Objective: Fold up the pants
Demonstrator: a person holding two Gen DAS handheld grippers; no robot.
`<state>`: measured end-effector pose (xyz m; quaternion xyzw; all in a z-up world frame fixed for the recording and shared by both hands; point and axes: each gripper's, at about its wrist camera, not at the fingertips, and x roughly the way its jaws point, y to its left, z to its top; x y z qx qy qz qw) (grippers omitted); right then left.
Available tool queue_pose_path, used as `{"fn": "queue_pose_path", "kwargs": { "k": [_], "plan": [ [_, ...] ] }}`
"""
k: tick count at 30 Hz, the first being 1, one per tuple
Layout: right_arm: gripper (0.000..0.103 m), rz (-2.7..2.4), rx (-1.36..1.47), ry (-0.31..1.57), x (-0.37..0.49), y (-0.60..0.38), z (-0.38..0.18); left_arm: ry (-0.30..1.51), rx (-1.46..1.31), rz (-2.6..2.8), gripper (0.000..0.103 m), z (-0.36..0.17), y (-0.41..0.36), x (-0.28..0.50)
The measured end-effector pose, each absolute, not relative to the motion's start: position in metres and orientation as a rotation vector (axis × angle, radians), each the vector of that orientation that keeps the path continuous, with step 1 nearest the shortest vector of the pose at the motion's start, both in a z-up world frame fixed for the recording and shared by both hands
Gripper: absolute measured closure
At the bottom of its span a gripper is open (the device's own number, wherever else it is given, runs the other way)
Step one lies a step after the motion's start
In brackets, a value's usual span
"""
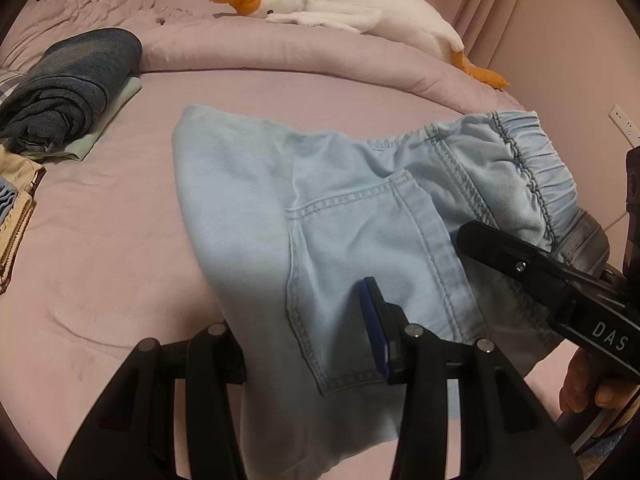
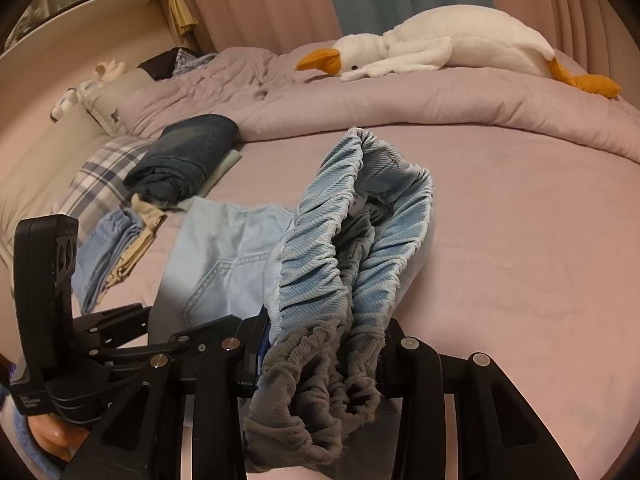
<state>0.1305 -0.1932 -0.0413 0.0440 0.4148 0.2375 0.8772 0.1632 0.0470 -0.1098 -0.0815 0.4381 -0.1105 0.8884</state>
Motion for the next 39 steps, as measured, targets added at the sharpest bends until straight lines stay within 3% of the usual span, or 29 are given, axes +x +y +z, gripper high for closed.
{"fn": "queue_pose_path", "kwargs": {
  "k": [20, 25, 30, 35, 39],
  "plan": [
    [0.061, 0.462, 0.266, 1.055, 0.164, -0.218, -0.092, 0.979, -0.15, -0.199, 0.056, -0.14, 0.055, 0.183],
    [0.054, 0.449, 0.286, 1.08, 0.163, -0.223, -0.098, 0.979, -0.146, -0.199, 0.053, -0.142, 0.057, 0.183],
    [0.051, 0.447, 0.308, 1.099, 0.166, -0.226, -0.102, 0.981, -0.152, -0.186, 0.042, -0.146, 0.06, 0.183],
    [0.046, 0.442, 0.308, 1.099, 0.165, -0.229, -0.102, 0.988, -0.158, -0.152, 0.024, -0.149, 0.066, 0.181],
    [0.044, 0.435, 0.303, 1.091, 0.159, -0.233, -0.101, 0.987, -0.159, -0.132, 0.02, -0.15, 0.071, 0.172]
  ]
}}
